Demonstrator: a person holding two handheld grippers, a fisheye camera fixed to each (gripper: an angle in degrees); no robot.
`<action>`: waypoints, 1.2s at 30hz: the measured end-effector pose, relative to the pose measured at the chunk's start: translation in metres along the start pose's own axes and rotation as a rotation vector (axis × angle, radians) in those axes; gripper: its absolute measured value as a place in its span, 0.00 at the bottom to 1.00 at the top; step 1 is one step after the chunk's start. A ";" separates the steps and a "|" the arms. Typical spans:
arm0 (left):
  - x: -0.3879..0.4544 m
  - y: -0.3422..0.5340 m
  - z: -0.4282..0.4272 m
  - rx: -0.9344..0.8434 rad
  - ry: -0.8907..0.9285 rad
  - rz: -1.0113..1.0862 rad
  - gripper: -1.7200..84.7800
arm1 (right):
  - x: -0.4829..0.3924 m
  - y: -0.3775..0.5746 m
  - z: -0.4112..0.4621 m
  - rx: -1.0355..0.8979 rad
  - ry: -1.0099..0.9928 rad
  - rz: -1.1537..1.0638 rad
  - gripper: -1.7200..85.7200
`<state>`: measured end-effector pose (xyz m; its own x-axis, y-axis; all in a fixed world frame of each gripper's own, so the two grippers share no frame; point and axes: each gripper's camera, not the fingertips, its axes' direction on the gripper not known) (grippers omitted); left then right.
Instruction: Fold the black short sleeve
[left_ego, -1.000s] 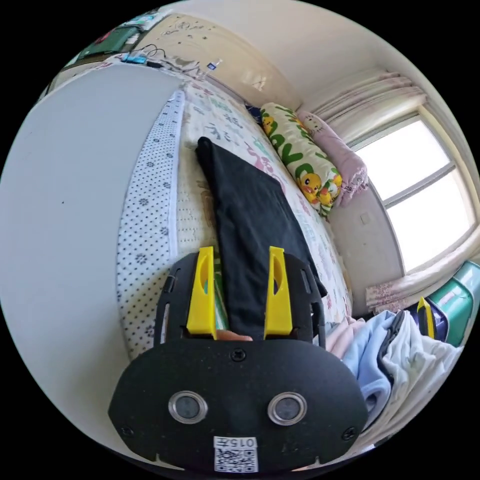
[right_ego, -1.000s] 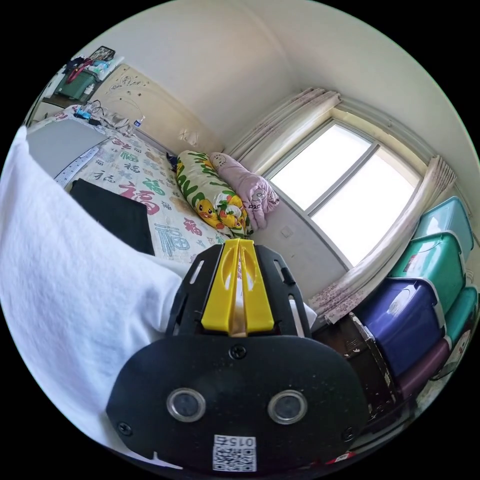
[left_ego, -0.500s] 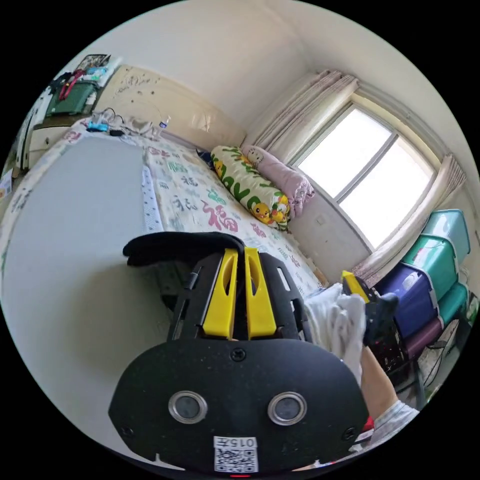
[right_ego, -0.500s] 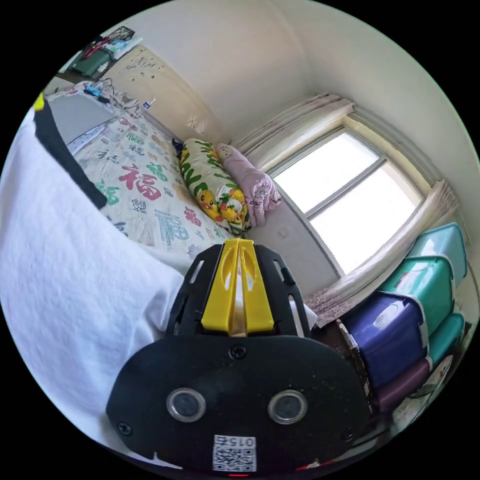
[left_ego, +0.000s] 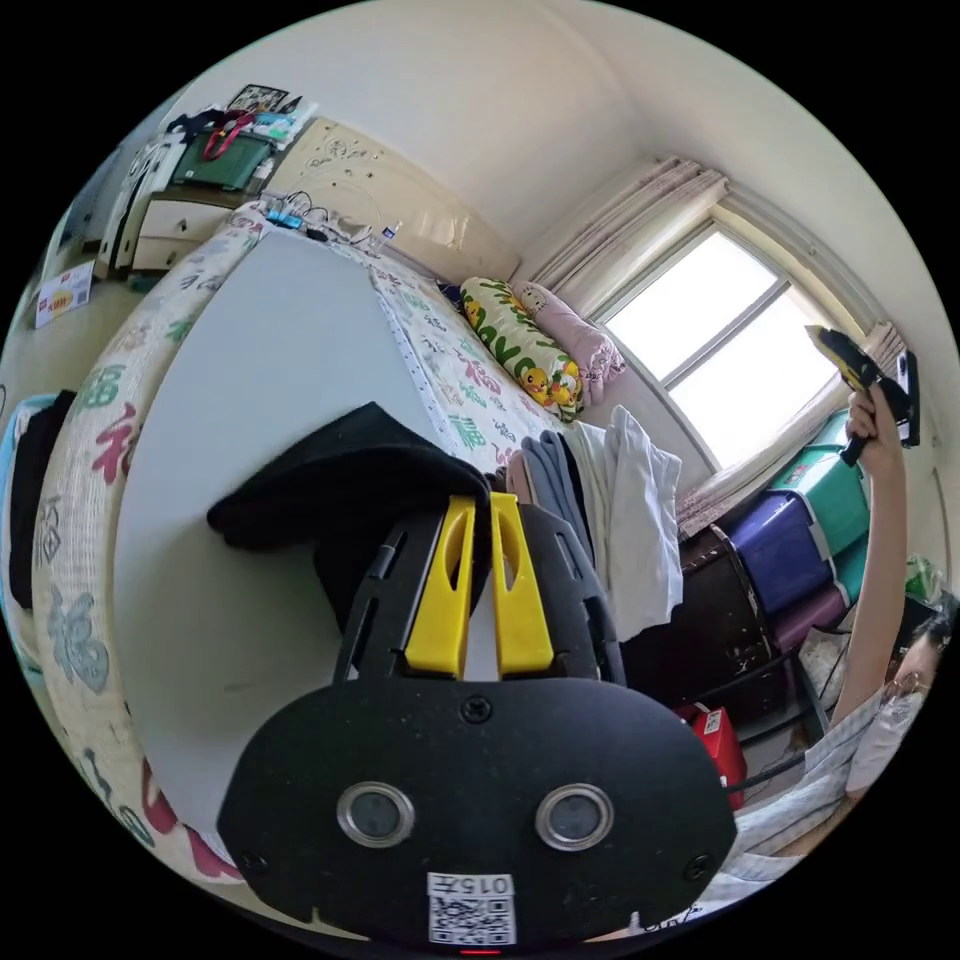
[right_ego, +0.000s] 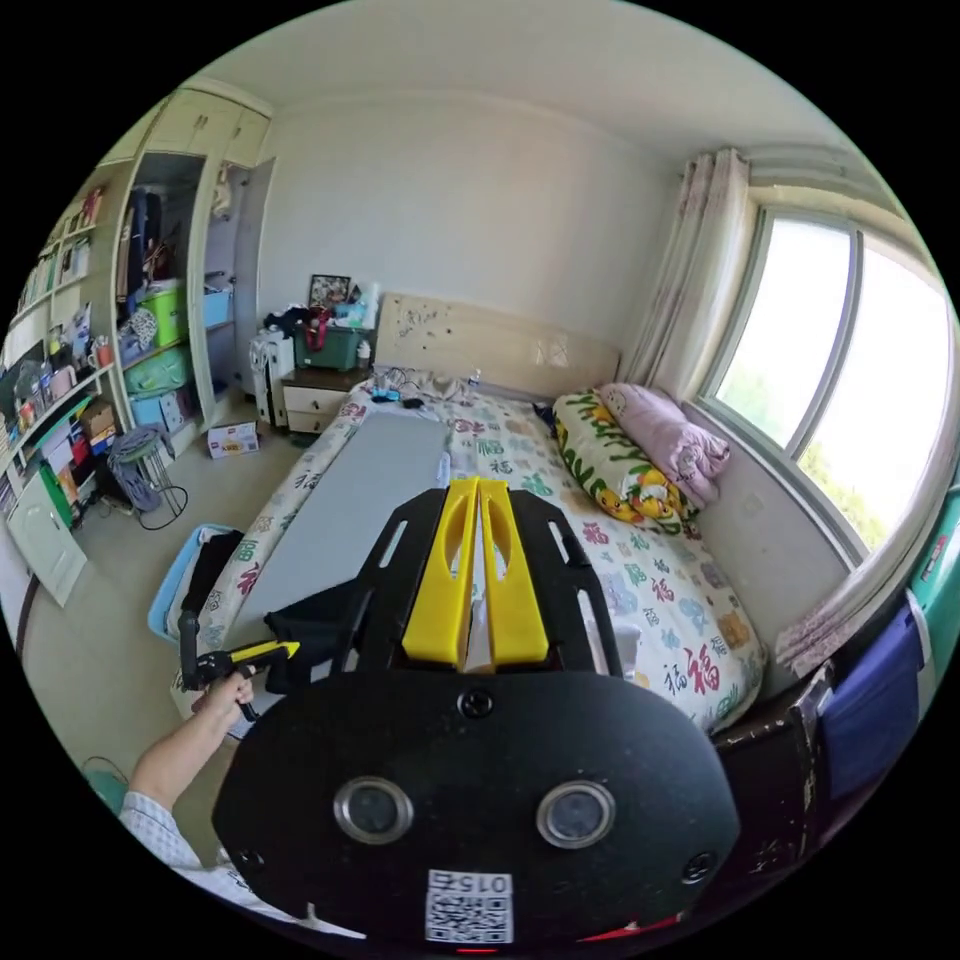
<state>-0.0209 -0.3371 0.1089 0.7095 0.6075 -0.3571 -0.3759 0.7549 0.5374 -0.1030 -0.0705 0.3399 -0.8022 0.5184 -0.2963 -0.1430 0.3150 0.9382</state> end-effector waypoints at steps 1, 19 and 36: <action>-0.002 0.008 -0.005 0.005 -0.001 -0.009 0.02 | -0.005 -0.002 -0.011 0.014 0.007 -0.010 0.01; -0.126 0.123 -0.105 0.173 0.334 0.067 0.03 | -0.170 0.247 0.274 -0.278 -1.039 -0.226 0.10; -0.189 0.046 -0.092 0.177 0.381 -0.037 0.02 | -0.239 0.238 0.396 -0.237 -1.101 -0.154 0.01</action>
<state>-0.2273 -0.3945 0.1305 0.4364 0.6542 -0.6177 -0.2228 0.7438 0.6302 0.2841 0.1953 0.5632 0.1623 0.9407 -0.2978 -0.3960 0.3385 0.8535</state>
